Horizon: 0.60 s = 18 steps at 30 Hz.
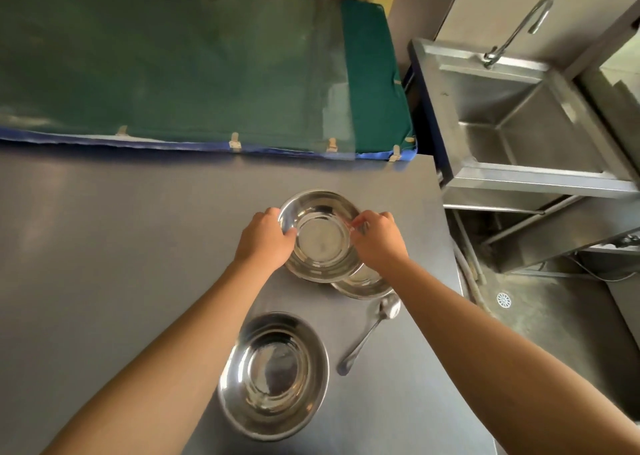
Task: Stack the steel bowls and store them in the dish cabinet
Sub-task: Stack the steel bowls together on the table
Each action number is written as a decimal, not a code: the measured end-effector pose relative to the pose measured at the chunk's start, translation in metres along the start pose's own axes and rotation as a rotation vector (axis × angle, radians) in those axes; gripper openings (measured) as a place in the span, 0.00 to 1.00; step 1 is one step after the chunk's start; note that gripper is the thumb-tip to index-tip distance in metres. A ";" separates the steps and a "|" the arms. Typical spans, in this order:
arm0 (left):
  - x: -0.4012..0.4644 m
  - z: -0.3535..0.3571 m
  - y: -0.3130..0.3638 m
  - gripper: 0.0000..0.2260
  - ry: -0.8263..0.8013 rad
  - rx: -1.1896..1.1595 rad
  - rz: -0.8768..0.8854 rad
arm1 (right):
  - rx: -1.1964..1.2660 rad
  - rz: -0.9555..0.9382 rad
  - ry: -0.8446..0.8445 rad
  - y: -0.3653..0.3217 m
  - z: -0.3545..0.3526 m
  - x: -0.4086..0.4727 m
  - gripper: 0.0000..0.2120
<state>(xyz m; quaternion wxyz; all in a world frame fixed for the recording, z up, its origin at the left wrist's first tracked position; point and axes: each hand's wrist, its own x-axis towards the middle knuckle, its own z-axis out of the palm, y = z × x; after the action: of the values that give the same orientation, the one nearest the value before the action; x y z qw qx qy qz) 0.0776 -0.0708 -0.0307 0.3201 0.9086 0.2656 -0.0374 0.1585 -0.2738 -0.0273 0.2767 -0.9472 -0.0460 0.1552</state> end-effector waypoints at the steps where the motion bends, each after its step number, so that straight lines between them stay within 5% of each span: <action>1: 0.000 0.008 0.008 0.18 -0.016 0.003 0.012 | 0.001 0.014 0.004 0.010 -0.006 0.001 0.11; 18: -0.004 0.077 0.038 0.18 -0.193 0.143 0.124 | -0.047 0.151 -0.049 0.095 -0.005 0.010 0.14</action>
<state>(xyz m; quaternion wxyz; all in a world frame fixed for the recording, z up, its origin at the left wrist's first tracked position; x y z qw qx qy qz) 0.1007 -0.1437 -0.0693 0.2802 0.9360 0.1733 -0.1237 0.1695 -0.3545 -0.0770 0.2409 -0.9502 0.0152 0.1974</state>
